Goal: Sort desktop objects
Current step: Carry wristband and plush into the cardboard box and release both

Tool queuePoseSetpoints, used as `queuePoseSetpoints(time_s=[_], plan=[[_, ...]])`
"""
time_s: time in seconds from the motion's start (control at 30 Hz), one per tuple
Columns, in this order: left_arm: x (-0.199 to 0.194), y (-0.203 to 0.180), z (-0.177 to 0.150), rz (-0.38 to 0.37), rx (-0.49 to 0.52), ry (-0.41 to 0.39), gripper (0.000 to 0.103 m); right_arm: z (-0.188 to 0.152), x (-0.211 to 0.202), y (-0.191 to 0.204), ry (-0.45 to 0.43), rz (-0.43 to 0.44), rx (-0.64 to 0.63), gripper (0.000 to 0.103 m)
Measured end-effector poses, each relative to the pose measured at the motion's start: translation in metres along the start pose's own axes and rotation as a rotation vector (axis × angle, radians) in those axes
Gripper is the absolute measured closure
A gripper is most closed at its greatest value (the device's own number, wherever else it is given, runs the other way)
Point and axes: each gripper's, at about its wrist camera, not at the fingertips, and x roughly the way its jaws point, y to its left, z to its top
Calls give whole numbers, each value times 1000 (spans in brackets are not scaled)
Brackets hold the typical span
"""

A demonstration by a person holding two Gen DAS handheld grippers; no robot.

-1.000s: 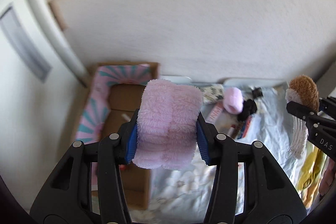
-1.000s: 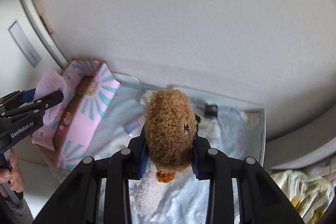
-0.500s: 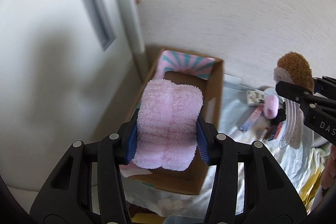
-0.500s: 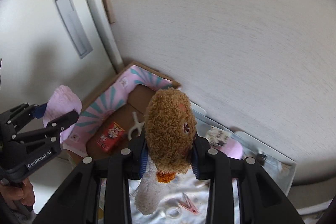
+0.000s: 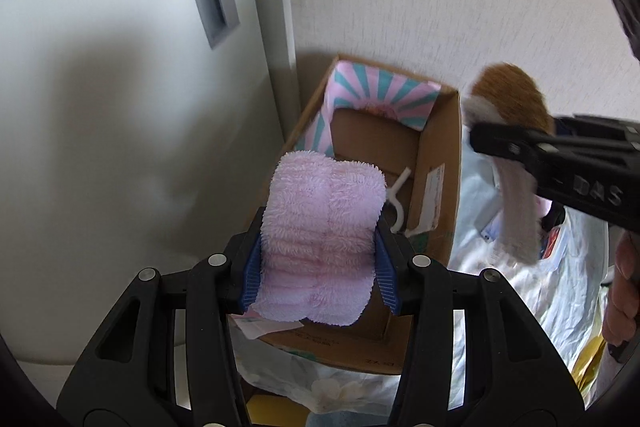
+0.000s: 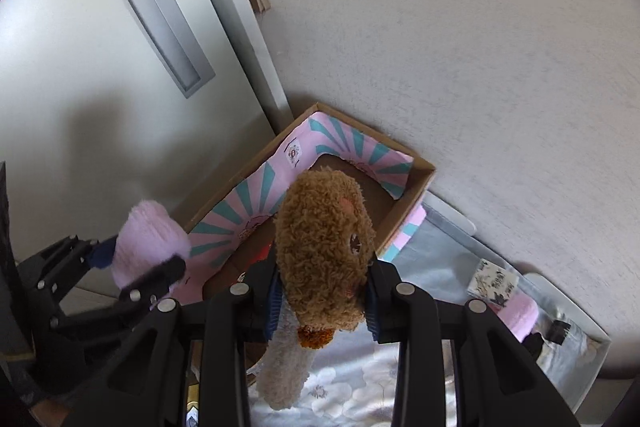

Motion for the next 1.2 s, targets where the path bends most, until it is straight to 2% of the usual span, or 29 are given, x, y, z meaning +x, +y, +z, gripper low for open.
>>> queuePoseSetpoints(time_s=[0.13, 0.3, 0.6, 0.67, 0.7, 0.73, 0.77, 0.8, 0.9, 1.2], plan=[[26, -2, -10, -21, 3, 50, 59, 2, 32, 5, 51, 14, -11, 72], [45, -5, -17, -26, 12, 89, 59, 1, 57, 16, 73, -15, -52, 72], [48, -6, -16, -28, 16, 96, 58, 7, 60, 8, 71, -27, -40, 72], [47, -6, -15, -36, 19, 93, 53, 8, 60, 5, 70, -32, -29, 67], [48, -7, -13, -40, 19, 91, 39, 8, 60, 4, 70, -36, -21, 59], [49, -8, -12, -39, 18, 85, 15, 9, 60, 2, 70, -43, -10, 51], [47, -8, -11, -38, 18, 74, 5, 10, 60, 0, 68, -49, -1, 48], [45, -9, -10, -42, 20, 62, 0, 11, 57, -2, 57, -50, 8, 44], [42, -12, -7, -53, 31, 54, 0, 12, 47, -5, 27, -50, 26, 36], [34, -16, -7, -54, 38, 48, 0, 4, 29, -9, 3, -68, 39, 35]])
